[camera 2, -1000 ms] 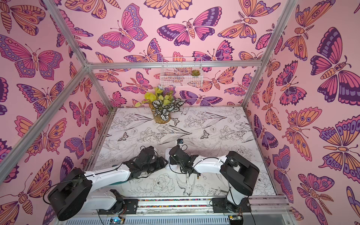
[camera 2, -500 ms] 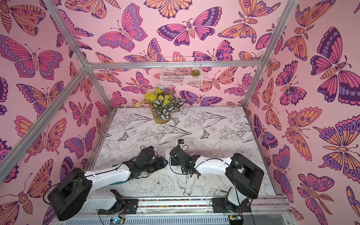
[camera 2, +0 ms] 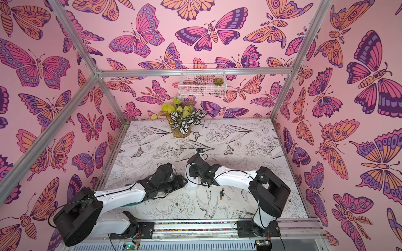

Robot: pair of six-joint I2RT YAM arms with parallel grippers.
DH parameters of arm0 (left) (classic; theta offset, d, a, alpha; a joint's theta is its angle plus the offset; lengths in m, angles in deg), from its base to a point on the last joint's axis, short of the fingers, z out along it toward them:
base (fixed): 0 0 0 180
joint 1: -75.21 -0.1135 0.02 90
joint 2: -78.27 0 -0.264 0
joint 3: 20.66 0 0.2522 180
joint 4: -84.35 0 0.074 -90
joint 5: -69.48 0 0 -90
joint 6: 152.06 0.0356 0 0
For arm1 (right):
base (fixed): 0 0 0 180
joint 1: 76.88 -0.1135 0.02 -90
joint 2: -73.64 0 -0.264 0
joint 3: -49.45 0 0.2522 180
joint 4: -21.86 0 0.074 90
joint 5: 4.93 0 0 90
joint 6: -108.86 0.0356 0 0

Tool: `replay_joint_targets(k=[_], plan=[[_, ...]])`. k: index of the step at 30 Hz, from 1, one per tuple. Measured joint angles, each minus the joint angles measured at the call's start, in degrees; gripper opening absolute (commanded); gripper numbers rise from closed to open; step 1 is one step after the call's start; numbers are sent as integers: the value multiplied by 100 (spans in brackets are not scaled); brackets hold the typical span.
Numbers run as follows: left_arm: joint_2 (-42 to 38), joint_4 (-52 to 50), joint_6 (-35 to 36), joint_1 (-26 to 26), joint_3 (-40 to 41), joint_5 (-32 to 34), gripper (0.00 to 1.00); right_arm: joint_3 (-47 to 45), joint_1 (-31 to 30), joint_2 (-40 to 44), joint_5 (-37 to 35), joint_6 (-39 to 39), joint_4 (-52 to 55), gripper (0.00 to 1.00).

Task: Insert the battery into the alarm
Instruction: Install the battery in the alarm.

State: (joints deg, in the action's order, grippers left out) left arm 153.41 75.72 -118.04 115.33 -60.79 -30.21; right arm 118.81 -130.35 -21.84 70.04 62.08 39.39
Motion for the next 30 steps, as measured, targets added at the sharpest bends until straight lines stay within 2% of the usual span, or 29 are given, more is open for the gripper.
replay_joint_targets(k=[15,30], plan=[[79,92,2,0,-2,-39,72,146,0,-214,251,17,214,10],[138,162,0,0,-7,-63,72,-302,-20,-92,188,468,-315,6]])
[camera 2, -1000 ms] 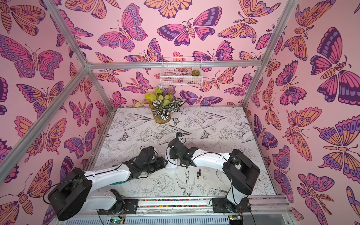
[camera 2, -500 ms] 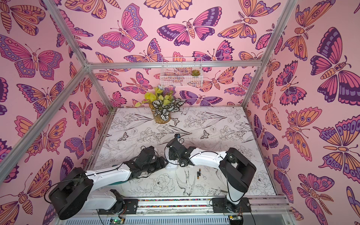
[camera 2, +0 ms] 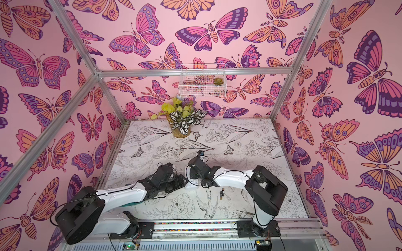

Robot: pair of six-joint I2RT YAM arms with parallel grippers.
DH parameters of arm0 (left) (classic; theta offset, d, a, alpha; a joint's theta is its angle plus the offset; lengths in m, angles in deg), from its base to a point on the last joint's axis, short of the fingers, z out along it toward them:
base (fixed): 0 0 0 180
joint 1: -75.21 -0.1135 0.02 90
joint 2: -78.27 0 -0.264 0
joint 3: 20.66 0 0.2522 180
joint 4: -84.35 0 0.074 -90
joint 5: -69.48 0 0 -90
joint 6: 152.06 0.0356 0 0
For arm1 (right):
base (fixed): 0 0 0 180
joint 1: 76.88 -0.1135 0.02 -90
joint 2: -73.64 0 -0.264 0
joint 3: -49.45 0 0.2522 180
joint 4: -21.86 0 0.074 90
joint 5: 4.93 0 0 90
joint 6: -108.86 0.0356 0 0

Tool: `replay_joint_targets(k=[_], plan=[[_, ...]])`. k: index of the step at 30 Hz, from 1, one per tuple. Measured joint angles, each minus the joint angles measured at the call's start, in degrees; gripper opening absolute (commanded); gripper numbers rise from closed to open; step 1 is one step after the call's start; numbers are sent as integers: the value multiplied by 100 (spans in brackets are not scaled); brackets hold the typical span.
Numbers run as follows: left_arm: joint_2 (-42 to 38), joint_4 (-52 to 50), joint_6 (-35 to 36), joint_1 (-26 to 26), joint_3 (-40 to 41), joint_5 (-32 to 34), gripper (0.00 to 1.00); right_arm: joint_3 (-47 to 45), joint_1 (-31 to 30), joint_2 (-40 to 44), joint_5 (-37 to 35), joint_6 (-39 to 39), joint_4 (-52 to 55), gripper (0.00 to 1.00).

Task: Insert the battery into the alarm
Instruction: Install the battery in the alarm.

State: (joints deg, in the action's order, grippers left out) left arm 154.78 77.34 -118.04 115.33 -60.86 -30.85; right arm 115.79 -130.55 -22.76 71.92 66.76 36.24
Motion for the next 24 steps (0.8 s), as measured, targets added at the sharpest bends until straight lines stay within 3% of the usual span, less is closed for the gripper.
replay_joint_targets(k=[24], plan=[[48,70,-17,2,-11,-20,72,-205,-459,-2,-857,855,-63,3]])
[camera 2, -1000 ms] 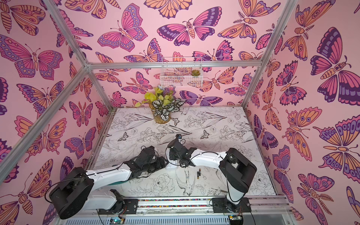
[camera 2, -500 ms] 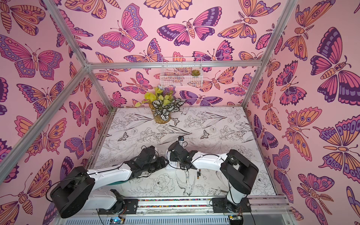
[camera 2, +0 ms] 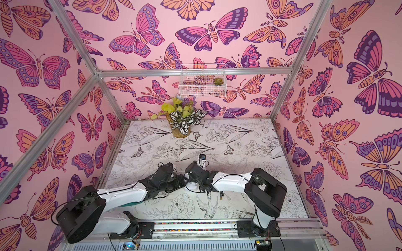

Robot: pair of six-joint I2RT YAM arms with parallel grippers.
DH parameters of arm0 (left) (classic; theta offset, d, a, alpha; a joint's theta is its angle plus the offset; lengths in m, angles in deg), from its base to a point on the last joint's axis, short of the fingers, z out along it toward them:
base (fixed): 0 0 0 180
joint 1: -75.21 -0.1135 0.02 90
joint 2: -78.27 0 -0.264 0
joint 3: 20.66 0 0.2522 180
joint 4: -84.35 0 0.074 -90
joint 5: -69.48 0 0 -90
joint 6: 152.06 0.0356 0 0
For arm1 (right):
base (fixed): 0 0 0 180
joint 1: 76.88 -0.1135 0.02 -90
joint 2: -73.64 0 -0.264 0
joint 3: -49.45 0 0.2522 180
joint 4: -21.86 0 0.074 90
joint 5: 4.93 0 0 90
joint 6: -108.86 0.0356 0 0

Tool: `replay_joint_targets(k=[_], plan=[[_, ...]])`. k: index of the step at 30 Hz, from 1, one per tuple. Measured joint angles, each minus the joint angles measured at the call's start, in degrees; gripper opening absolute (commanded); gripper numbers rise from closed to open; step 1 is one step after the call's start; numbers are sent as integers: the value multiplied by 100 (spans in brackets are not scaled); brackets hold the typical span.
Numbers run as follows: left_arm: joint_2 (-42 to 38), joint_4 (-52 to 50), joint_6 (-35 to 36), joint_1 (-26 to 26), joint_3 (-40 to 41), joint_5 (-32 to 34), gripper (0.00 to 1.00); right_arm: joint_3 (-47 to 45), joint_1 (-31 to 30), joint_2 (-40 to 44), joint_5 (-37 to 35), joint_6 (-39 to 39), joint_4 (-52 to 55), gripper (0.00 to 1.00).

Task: Insert the battery into the alarm
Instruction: Install the battery in the alarm.

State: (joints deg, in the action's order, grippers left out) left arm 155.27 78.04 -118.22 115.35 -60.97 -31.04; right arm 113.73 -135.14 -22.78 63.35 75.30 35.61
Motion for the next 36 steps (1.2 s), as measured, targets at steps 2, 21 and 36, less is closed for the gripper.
replay_joint_targets(k=[2,21,36], plan=[[0,0,-2,0,0,0,72,-52,-35,-2,-81,72,-87,4],[-4,0,-28,0,0,-17,71,444,-166,-9,149,-120,896,18],[-4,2,-28,0,0,-17,70,546,-9,31,560,-162,1123,11]])
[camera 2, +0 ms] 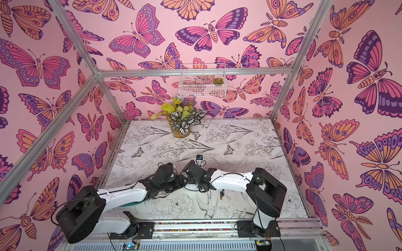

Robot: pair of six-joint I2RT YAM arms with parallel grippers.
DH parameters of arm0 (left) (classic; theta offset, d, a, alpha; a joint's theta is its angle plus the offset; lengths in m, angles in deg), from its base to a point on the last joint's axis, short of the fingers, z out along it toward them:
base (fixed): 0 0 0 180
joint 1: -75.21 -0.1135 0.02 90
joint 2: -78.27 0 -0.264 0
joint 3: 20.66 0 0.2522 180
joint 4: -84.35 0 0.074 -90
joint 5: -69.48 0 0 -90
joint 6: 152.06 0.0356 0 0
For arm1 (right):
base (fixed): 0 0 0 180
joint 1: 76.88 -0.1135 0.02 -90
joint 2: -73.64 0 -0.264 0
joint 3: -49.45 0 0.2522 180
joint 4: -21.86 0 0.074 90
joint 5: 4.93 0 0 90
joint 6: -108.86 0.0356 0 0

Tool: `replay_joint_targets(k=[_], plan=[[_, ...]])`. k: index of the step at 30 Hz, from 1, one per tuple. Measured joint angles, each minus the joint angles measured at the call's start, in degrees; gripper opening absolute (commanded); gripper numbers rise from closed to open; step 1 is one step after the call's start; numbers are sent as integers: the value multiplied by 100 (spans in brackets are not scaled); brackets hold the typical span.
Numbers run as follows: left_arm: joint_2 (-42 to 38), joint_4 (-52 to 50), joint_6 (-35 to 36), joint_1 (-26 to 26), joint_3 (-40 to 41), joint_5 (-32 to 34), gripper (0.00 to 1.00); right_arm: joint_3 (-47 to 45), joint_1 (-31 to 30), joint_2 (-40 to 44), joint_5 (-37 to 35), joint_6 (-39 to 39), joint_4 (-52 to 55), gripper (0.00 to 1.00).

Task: Insert the battery into the alarm
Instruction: Install the battery in the alarm.

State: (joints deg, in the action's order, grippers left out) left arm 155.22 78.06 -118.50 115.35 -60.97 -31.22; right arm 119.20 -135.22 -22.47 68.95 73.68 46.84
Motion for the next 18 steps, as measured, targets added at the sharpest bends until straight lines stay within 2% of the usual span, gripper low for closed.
replay_joint_targets(k=[18], plan=[[2,0,0,0,0,-2,70,0,289,0,273,-87,-28,11]])
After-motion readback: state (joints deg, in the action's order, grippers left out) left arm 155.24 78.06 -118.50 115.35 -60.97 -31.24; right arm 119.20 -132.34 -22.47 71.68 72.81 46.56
